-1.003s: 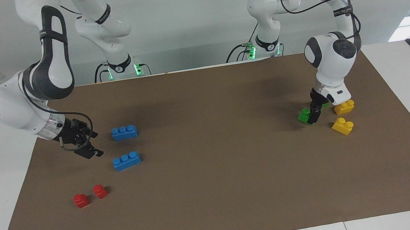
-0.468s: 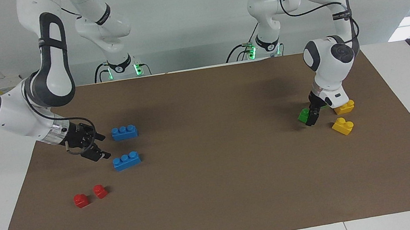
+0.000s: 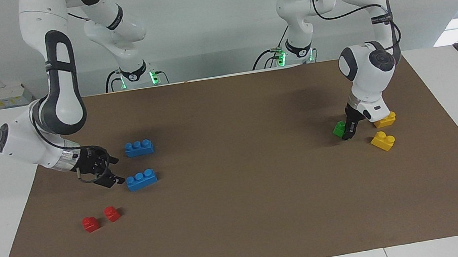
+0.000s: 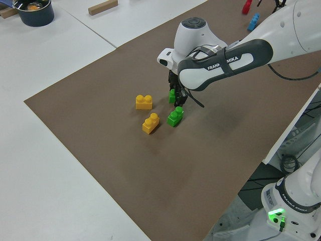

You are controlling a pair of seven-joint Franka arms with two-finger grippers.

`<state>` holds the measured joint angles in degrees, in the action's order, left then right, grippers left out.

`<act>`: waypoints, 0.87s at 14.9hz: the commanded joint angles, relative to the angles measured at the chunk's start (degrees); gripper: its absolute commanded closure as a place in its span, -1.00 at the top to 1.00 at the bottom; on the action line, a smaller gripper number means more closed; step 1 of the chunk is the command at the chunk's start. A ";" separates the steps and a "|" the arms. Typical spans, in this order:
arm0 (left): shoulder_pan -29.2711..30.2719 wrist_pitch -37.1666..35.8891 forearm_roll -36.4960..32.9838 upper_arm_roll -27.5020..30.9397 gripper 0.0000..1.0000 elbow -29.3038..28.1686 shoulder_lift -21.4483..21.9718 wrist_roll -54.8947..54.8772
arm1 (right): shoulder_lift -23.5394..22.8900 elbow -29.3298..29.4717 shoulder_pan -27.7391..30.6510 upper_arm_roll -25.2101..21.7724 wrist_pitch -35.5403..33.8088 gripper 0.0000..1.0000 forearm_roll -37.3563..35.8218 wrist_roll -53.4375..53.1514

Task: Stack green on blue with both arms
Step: 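Grasp the green brick with the left gripper and lift it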

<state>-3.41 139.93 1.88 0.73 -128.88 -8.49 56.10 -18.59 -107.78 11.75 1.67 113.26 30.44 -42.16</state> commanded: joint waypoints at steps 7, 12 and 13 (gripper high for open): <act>-0.01 -7.97 0.15 0.15 -1.00 7.04 -0.22 -0.46 | -1.10 -0.94 0.38 0.62 2.23 1.00 4.80 -5.45; -0.72 -22.66 0.15 -0.11 -1.00 17.95 0.75 3.74 | -1.19 -2.17 0.11 0.62 5.13 1.00 4.89 -6.53; -0.80 -24.51 0.15 -0.20 -1.00 19.10 1.80 4.63 | -1.19 -2.52 -0.06 0.62 5.48 1.00 4.89 -6.36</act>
<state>-3.57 119.75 1.87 0.39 -112.43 -7.79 58.33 -20.03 -109.04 11.60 1.89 117.17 33.74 -48.41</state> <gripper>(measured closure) 0.656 0.000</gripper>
